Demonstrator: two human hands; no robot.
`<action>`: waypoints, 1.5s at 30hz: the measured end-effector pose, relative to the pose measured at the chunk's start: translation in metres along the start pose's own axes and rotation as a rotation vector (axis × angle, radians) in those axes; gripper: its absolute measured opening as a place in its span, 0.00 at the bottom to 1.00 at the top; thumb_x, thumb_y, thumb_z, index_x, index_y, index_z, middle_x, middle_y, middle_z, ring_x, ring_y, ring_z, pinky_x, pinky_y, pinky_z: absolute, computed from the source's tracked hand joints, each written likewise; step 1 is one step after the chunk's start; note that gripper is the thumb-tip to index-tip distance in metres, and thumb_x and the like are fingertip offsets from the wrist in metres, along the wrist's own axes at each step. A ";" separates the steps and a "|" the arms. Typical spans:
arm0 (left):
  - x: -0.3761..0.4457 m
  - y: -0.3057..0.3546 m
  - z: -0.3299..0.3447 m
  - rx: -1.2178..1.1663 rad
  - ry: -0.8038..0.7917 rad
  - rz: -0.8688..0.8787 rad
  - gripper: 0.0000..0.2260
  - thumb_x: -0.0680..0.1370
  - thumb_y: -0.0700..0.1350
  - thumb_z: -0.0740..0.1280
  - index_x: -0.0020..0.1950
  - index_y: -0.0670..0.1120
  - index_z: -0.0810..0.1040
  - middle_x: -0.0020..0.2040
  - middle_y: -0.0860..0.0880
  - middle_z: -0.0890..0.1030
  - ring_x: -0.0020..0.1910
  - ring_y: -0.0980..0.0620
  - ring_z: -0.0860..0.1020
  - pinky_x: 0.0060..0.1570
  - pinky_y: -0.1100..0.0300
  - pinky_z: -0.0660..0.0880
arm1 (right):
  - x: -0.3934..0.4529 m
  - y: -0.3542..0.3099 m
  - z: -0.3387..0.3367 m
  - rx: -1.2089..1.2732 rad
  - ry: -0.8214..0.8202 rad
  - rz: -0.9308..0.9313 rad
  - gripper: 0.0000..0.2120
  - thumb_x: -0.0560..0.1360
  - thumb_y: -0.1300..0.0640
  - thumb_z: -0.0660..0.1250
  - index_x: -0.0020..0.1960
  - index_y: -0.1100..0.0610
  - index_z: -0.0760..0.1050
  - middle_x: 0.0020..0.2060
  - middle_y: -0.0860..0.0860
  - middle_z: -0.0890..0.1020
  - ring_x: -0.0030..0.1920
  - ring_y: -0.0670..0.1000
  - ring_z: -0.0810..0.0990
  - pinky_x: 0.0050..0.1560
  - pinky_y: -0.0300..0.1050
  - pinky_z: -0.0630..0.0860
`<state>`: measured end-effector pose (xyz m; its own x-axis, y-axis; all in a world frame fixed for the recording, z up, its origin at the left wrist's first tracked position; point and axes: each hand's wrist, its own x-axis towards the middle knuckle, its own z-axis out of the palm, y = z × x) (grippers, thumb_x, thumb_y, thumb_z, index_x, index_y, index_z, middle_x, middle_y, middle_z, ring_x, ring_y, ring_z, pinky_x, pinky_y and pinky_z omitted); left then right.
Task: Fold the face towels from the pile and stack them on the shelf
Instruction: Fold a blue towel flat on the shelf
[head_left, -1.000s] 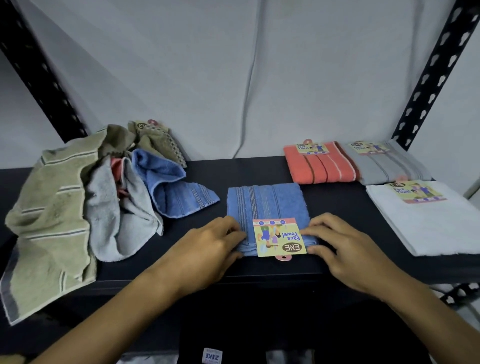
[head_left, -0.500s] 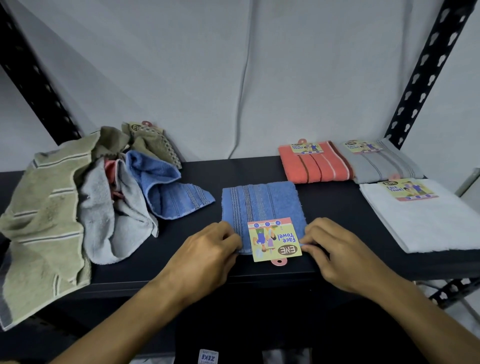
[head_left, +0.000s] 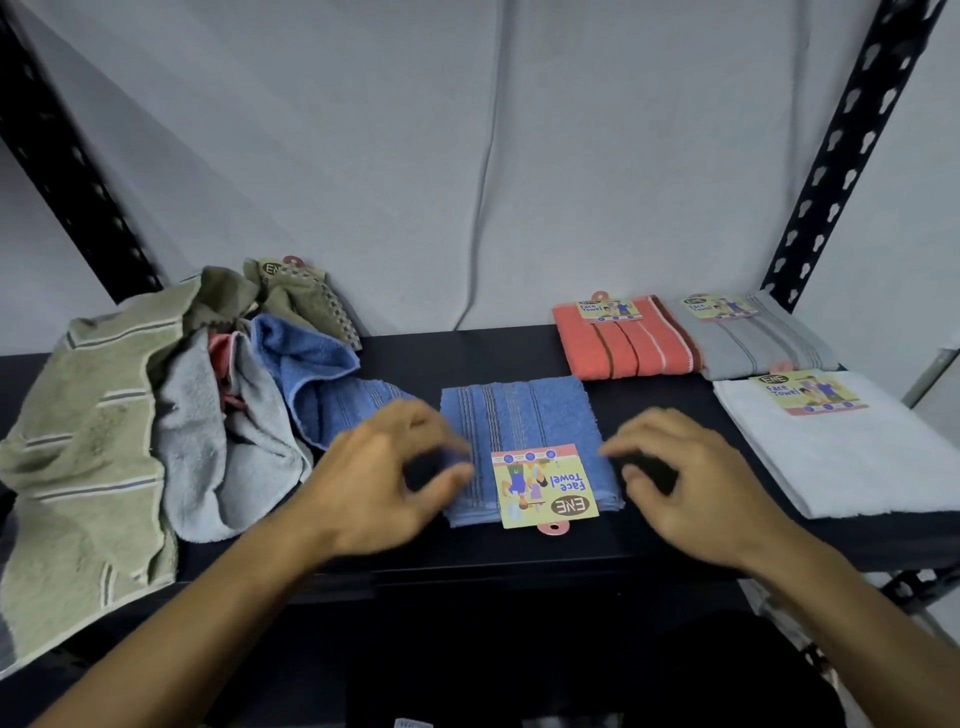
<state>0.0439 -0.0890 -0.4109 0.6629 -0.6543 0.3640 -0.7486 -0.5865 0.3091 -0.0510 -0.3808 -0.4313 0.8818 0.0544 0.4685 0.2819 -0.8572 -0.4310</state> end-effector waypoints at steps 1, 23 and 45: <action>0.009 0.002 -0.003 0.007 0.009 -0.057 0.19 0.77 0.65 0.58 0.61 0.59 0.78 0.58 0.61 0.75 0.59 0.59 0.73 0.56 0.48 0.76 | 0.010 -0.004 0.002 0.011 0.006 0.050 0.13 0.73 0.59 0.63 0.55 0.51 0.80 0.51 0.40 0.76 0.54 0.43 0.74 0.49 0.44 0.74; 0.055 0.005 0.056 0.242 -0.508 -0.331 0.32 0.82 0.63 0.41 0.81 0.49 0.39 0.81 0.53 0.39 0.78 0.56 0.37 0.77 0.44 0.42 | 0.064 -0.019 0.067 -0.196 -0.531 0.272 0.30 0.83 0.44 0.45 0.79 0.55 0.40 0.78 0.46 0.41 0.76 0.43 0.35 0.74 0.42 0.37; 0.023 0.030 0.014 0.311 -0.170 -0.006 0.29 0.75 0.46 0.62 0.77 0.54 0.62 0.75 0.51 0.64 0.71 0.49 0.67 0.49 0.51 0.75 | -0.015 -0.074 0.048 -0.255 -0.029 0.115 0.23 0.80 0.44 0.50 0.53 0.54 0.81 0.54 0.49 0.81 0.59 0.52 0.79 0.52 0.46 0.79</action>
<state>0.0373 -0.1283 -0.4057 0.6796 -0.7048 0.2036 -0.7225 -0.6911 0.0193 -0.0666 -0.2937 -0.4433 0.9139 -0.0396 0.4039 0.0780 -0.9595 -0.2707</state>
